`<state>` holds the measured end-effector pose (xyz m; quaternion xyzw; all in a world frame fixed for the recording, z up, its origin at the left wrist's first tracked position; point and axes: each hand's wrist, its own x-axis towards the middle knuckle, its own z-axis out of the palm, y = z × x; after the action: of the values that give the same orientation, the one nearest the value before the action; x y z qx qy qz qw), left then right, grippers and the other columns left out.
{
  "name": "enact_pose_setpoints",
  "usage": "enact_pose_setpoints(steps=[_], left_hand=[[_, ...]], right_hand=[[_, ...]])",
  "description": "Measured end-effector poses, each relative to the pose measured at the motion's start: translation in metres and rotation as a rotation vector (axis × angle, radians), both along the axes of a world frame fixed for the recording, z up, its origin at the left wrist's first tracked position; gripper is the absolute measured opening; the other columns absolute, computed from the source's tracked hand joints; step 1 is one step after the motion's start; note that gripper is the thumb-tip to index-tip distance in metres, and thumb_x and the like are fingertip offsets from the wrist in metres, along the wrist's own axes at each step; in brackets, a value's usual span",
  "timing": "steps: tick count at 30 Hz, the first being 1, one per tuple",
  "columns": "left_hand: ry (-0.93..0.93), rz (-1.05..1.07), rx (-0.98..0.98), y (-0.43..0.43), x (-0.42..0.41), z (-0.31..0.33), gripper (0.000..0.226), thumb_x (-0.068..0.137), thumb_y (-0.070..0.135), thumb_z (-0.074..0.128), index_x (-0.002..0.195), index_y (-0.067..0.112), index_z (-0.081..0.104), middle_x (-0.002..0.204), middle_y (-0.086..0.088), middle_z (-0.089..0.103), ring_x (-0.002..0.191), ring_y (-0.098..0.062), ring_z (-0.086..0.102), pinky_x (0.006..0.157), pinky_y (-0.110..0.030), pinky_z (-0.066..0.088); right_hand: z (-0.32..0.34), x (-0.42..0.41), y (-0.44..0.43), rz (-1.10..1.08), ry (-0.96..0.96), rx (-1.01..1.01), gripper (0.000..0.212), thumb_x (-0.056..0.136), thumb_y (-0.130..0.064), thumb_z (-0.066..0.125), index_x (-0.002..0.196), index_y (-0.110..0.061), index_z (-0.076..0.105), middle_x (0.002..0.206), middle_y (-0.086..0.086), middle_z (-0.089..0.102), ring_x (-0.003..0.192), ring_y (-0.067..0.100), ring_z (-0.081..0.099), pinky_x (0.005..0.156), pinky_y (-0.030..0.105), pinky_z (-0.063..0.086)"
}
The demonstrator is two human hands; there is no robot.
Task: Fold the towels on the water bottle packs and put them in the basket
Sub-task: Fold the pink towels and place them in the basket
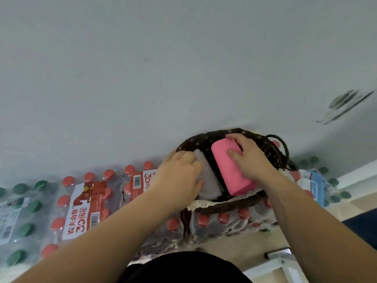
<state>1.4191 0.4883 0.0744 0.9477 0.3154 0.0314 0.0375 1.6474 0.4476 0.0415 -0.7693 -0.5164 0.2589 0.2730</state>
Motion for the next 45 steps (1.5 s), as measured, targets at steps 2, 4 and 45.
enact_pose_setpoints(steps=[2, 4, 45], left_hand=[[0.134, 0.010, 0.017, -0.003, 0.017, 0.000, 0.040, 0.096, 0.043, 0.045, 0.122, 0.016, 0.059, 0.127, -0.007, 0.056, 0.122, -0.026, 0.046, 0.111, -0.042, 0.030], [0.262, 0.033, 0.004, -0.006, 0.032, -0.003, 0.045, 0.097, 0.046, 0.042, 0.125, 0.013, 0.057, 0.128, -0.011, 0.055, 0.121, -0.029, 0.047, 0.109, -0.046, 0.031], [0.726, 0.065, -0.166, 0.031, 0.060, -0.058, 0.113, 0.082, 0.085, 0.023, 0.151, 0.008, -0.022, 0.159, -0.015, -0.029, 0.149, -0.031, -0.022, 0.117, -0.060, -0.010]], right_hand=[[-0.007, 0.008, 0.006, 0.031, 0.002, -0.081, 0.038, 0.099, -0.022, 0.054, 0.134, -0.036, 0.050, 0.135, 0.007, 0.046, 0.109, 0.016, 0.049, 0.097, 0.025, 0.032], [-0.010, 0.009, 0.012, 0.045, -0.001, -0.093, 0.033, 0.099, -0.021, 0.053, 0.129, -0.033, 0.054, 0.132, 0.008, 0.045, 0.107, 0.019, 0.052, 0.098, 0.025, 0.034], [-0.057, 0.003, 0.024, 0.799, -0.573, -0.533, 0.082, 0.097, -0.068, 0.014, 0.147, -0.022, -0.033, 0.148, -0.001, -0.050, 0.136, 0.017, -0.047, 0.118, 0.050, -0.020]])
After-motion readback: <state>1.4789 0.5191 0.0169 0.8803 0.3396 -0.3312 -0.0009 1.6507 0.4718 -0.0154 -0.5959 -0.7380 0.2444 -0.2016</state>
